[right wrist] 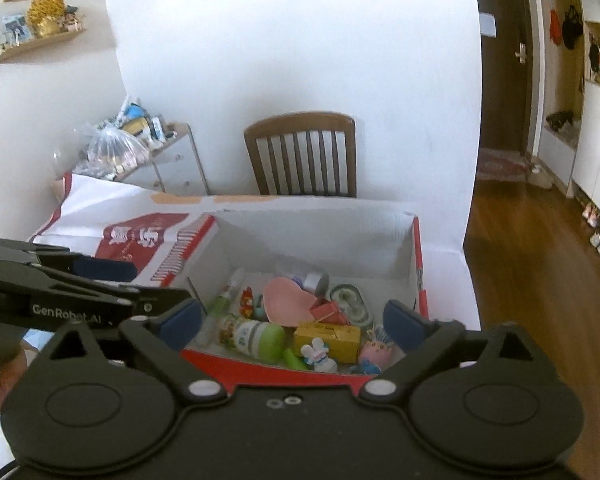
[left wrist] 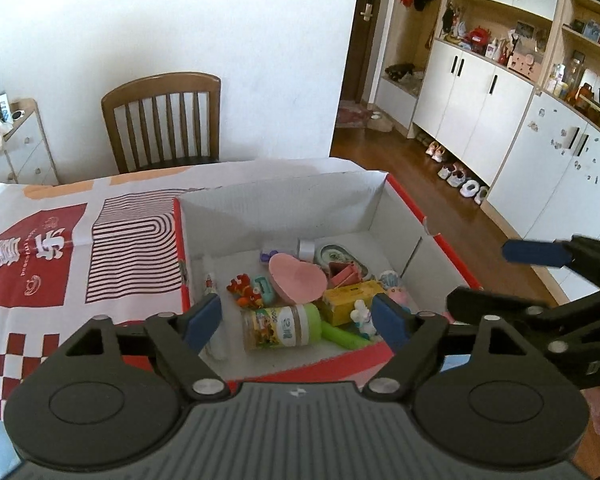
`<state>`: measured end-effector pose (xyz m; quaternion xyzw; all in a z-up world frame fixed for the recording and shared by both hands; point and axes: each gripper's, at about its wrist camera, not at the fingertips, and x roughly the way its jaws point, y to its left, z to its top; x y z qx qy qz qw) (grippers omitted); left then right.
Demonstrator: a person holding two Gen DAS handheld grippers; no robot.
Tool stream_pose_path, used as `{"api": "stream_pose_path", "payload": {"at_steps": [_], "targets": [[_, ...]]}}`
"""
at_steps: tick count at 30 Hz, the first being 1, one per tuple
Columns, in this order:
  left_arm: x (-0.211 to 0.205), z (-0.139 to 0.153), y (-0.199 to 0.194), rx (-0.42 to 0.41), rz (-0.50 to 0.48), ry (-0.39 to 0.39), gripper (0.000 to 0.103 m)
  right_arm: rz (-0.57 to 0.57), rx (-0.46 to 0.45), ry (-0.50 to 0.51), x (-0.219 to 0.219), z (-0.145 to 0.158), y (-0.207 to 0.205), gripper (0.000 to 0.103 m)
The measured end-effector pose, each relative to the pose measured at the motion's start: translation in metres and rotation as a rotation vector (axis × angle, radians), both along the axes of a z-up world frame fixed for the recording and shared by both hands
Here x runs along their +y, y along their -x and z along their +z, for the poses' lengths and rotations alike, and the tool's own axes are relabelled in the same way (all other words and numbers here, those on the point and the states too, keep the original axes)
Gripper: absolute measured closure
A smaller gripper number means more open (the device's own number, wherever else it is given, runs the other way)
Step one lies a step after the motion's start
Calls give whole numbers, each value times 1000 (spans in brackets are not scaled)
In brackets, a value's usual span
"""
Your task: Organize rigid objects
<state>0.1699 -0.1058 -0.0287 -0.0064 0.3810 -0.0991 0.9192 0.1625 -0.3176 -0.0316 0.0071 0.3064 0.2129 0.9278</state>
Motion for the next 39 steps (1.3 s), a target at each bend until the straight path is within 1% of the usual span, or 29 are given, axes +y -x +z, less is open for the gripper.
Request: {"api": "stream_pose_path", "payload": {"at_steps": [3, 4, 5, 9, 16, 21, 26, 28, 31, 39], "targets": [[1, 1, 7, 0, 8, 5, 17, 1, -27, -10, -1, 6, 7, 0], [2, 1, 10, 7, 14, 10, 14, 3, -31, -13, -2, 6, 9, 0], [3, 0, 11, 15, 21, 21, 13, 5, -34, -15, -2, 7, 11, 0], [6, -1, 21, 13, 31, 43, 3, 4, -43, -28, -4, 8, 17, 0], [6, 4, 37, -8, 56, 44, 2, -16, -55, -44, -5, 7, 24, 0], [2, 14, 45, -53, 62, 7, 2, -31, -58, -48, -7, 8, 27, 0], [0, 19, 46, -65, 61, 11, 2, -39, -54, -55, -8, 8, 28, 0], [-1, 19, 47, -71, 60, 1, 2, -38, -54, -56, -9, 8, 29, 0], [-6, 17, 47, -65, 55, -16, 2, -43, -50, -54, -10, 6, 30, 0], [-5, 13, 47, -46, 54, -9, 2, -62, -30, -53, -13, 3, 31, 0]]}}
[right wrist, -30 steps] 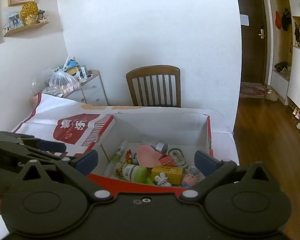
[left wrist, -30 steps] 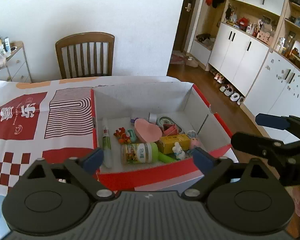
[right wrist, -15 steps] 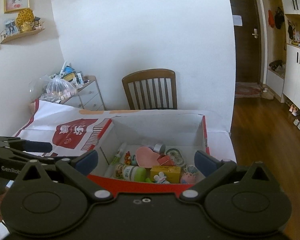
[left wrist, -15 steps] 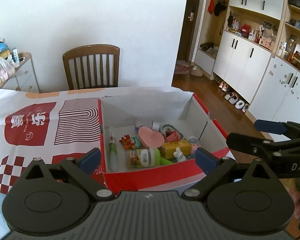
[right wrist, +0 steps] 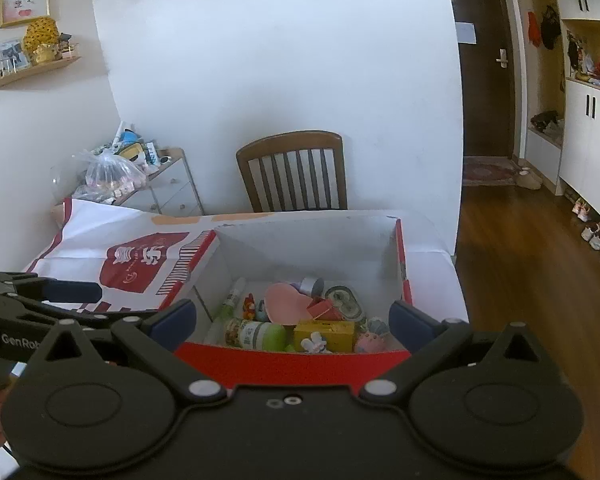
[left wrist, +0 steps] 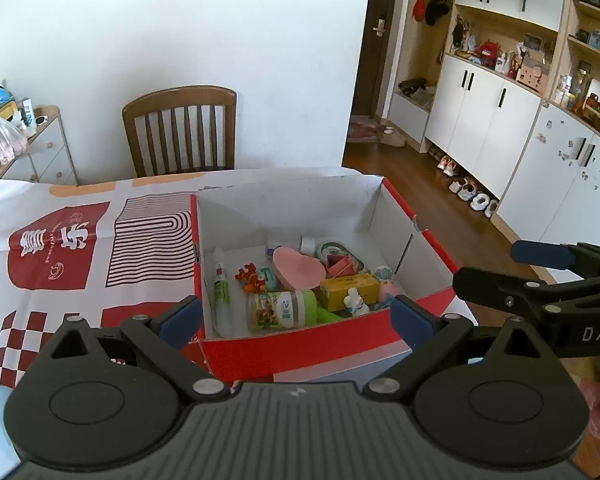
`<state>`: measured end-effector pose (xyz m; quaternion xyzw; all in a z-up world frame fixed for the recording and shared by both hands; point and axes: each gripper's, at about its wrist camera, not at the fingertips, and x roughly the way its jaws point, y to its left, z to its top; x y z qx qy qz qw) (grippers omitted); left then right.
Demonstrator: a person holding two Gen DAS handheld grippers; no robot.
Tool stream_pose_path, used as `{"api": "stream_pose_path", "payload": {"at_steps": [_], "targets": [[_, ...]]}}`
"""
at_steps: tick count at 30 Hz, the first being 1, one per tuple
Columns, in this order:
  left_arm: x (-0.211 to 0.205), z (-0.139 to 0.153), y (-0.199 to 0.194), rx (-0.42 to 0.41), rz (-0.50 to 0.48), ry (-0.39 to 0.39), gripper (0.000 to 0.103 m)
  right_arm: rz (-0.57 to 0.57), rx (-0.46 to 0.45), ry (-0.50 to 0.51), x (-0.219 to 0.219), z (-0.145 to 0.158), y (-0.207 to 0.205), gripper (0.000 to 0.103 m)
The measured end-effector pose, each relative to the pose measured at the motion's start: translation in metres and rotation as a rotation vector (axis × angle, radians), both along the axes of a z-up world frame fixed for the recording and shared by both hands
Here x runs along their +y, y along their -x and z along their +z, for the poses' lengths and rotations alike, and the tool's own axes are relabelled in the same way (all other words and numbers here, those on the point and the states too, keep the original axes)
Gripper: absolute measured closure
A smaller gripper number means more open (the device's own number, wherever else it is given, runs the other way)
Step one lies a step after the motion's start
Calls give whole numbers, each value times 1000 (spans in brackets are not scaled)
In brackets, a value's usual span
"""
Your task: Organize rigid objects
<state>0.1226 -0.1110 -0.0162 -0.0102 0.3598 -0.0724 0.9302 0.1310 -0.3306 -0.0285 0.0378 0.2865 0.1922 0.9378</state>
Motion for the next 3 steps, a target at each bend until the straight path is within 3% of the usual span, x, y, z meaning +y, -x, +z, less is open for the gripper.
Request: {"api": "stream_pose_path", "payload": {"at_steps": [3], "targets": [[2, -1, -1, 10, -3, 20, 2, -8, 6, -4, -1, -1, 1, 0]]}}
